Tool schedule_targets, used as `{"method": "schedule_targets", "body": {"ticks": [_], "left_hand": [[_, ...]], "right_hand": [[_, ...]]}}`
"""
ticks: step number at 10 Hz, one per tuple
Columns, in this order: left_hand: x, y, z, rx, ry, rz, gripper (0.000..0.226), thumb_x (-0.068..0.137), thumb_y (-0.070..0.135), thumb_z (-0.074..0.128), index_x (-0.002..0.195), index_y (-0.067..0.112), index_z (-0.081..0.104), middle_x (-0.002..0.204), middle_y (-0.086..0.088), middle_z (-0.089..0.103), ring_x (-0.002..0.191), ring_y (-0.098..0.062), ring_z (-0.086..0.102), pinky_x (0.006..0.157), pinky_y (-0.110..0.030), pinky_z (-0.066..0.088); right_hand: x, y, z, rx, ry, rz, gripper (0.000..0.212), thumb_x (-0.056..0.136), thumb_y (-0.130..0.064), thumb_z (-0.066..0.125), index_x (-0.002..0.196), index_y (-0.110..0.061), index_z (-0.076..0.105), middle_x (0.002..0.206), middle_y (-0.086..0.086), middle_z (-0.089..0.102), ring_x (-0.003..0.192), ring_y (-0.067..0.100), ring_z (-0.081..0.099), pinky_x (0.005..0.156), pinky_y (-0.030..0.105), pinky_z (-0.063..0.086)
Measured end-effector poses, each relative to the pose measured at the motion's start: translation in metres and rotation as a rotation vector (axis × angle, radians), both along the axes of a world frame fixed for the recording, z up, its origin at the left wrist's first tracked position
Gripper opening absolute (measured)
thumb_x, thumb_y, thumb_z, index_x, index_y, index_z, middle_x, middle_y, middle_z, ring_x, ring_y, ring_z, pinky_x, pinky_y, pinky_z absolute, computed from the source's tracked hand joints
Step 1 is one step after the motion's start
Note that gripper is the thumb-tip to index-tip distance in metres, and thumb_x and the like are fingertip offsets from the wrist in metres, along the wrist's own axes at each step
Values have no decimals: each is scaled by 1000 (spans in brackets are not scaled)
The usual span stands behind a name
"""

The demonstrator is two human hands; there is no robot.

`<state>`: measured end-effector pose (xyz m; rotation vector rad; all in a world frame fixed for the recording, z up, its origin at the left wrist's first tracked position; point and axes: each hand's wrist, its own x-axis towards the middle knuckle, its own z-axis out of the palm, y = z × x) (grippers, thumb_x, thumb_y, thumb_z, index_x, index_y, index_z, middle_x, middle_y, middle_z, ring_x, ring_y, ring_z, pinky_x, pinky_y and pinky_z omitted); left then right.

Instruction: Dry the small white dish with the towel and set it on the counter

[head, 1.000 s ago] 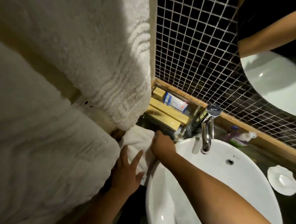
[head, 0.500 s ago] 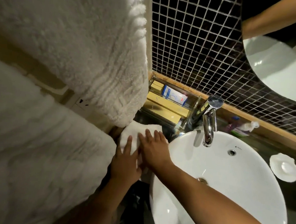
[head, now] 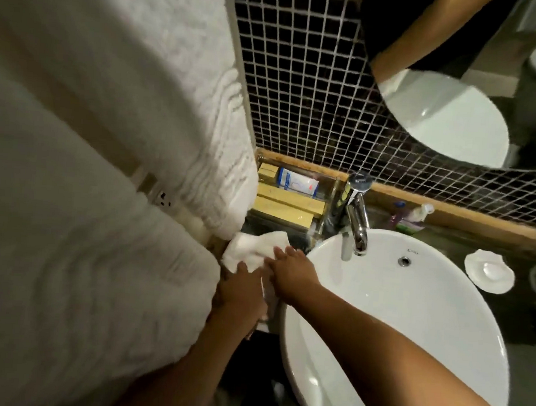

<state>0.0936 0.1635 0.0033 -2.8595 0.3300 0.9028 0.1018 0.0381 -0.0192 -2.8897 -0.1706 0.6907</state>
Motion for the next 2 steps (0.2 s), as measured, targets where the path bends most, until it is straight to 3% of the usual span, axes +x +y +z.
{"method": "schedule_targets", "body": {"ticks": [1, 2], "left_hand": [[5, -27, 39, -201, -243, -71, 33, 93, 38, 45, 123, 29, 56, 125, 0, 62, 114, -23, 55, 96, -40, 41], [-5, -60, 78, -328, -285, -125, 41, 87, 42, 52, 127, 34, 54, 124, 5, 63, 114, -20, 57, 97, -39, 40]], "right_hand": [[-14, -31, 58, 48, -108, -122, 22, 94, -27, 56, 107, -18, 71, 106, 6, 69, 99, 27, 65, 79, 37, 52], [-34, -68, 109, 14, -152, -255, 34, 96, -36, 45, 96, -16, 73, 95, 11, 74, 88, 33, 67, 72, 35, 50]]}}
